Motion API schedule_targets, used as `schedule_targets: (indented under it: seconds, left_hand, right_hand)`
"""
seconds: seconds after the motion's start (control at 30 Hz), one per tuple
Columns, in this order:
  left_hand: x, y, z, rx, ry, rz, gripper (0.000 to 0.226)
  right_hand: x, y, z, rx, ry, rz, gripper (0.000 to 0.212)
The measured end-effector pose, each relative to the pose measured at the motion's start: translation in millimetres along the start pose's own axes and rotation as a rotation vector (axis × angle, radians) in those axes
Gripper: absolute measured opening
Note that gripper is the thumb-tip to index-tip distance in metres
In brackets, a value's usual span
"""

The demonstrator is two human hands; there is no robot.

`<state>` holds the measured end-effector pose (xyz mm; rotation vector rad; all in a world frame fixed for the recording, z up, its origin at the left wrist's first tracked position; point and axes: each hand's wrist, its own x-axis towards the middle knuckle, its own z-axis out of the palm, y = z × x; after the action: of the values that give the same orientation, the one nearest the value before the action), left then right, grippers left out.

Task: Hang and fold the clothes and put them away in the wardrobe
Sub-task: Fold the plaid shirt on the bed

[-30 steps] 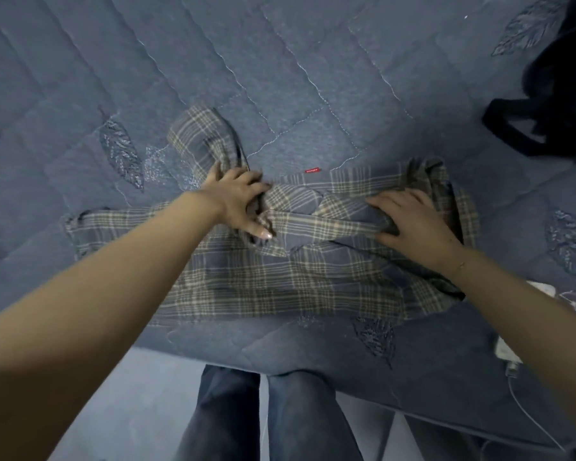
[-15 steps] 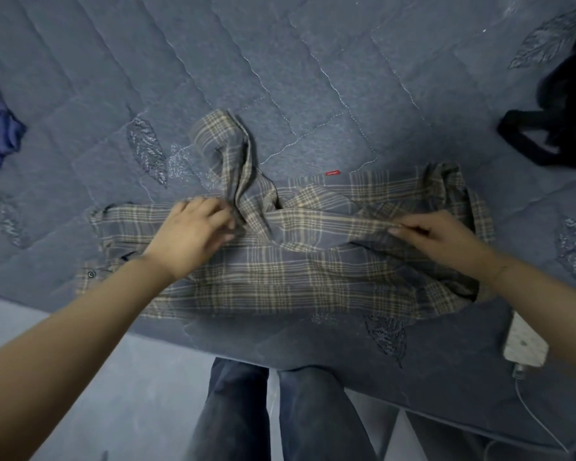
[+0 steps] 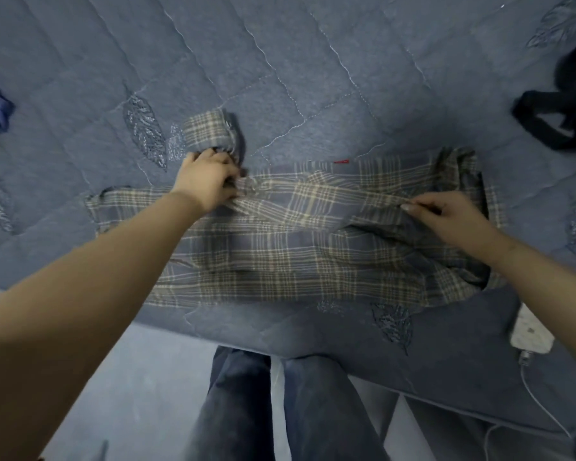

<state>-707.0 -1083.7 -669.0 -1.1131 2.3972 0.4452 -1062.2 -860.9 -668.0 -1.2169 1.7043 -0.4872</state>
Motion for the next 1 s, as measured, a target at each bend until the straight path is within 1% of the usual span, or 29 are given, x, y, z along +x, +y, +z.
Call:
schedule_targets:
  seconds: [0.07,0.13,0.17,0.27,0.3,0.33,0.4,0.43,0.47,0.5,0.53,0.6,0.63,0.67,0.73,0.8,0.87,0.9,0.93,0.97,1.0]
  left_hand:
    - [-26,-8,-6,-0.039,0.141,0.032,0.036]
    - [-60,-8,-22,-0.122,0.282,0.114,0.038]
    - [-77,-4,-32,-0.185,0.294,0.165,0.037]
    - [-126,10,-56,-0.369,0.188,0.321,0.029]
    - [-138,14,-60,-0.443,0.132,0.333,0.031]
    - [-148,15,-63,-0.553,0.051,0.291,0.038]
    - [-156,11,-69,-0.823,-0.159,0.106,0.052]
    - [-154,6,-69,-0.893,-0.253,0.016,0.052]
    - [-150,-2,-67,-0.87,-0.3,-0.031,0.047]
    - [-142,-10,-63,-0.795,-0.322,-0.055,0.045]
    - [-132,-19,-58,-0.687,-0.317,-0.052,0.044]
    - [-111,-36,-43,-0.419,-0.252,-0.027,0.035]
    - [-101,-43,-35,-0.302,-0.23,-0.039,0.035]
    - [-91,-51,-24,-0.201,-0.224,-0.066,0.043]
    - [-76,-70,-3,-0.096,-0.253,-0.144,0.051]
    - [-67,-85,9,-0.116,-0.255,-0.225,0.059]
    - [-62,-98,16,-0.118,-0.212,-0.268,0.064]
    - [-61,-104,15,-0.124,-0.216,-0.283,0.061]
    - [-59,-111,14,-0.182,-0.231,-0.293,0.051]
    - [-60,-114,11,-0.295,-0.265,-0.302,0.04]
    - [-61,-116,9,-0.42,-0.294,-0.31,0.036]
  right_hand:
    - [-1,0,-1,0.102,0.02,0.059,0.023]
    - [-5,-3,-4,0.162,0.007,0.101,0.017]
    - [-8,-6,-6,0.17,-0.007,0.111,0.015]
    - [-14,-18,-13,0.154,-0.067,0.121,0.006]
    - [-15,-22,-15,0.148,-0.093,0.129,0.006]
    - [-14,-27,-17,0.139,-0.122,0.134,0.009]
    - [-7,-35,-22,0.118,-0.18,0.137,0.017]
    - [-1,-39,-25,0.103,-0.203,0.136,0.019]
    - [7,-42,-27,0.079,-0.219,0.132,0.019]
    - [15,-43,-29,0.046,-0.22,0.123,0.018]
    - [25,-42,-28,0.0,-0.202,0.116,0.019]
    - [49,-36,-23,-0.131,-0.123,0.114,0.025]
    - [60,-33,-19,-0.202,-0.084,0.119,0.028]
    - [70,-31,-13,-0.272,-0.057,0.126,0.029]
    - [83,-32,0,-0.434,0.006,0.146,0.029]
    - [84,-40,15,-0.588,0.143,0.145,0.03]
    - [72,-57,35,-0.615,0.325,0.091,0.03]
    - [62,-67,49,-0.595,0.4,0.032,0.03]
    - [50,-78,65,-0.565,0.44,-0.037,0.03]
    - [38,-89,82,-0.534,0.436,-0.109,0.03]
    - [26,-98,100,-0.504,0.39,-0.177,0.031]
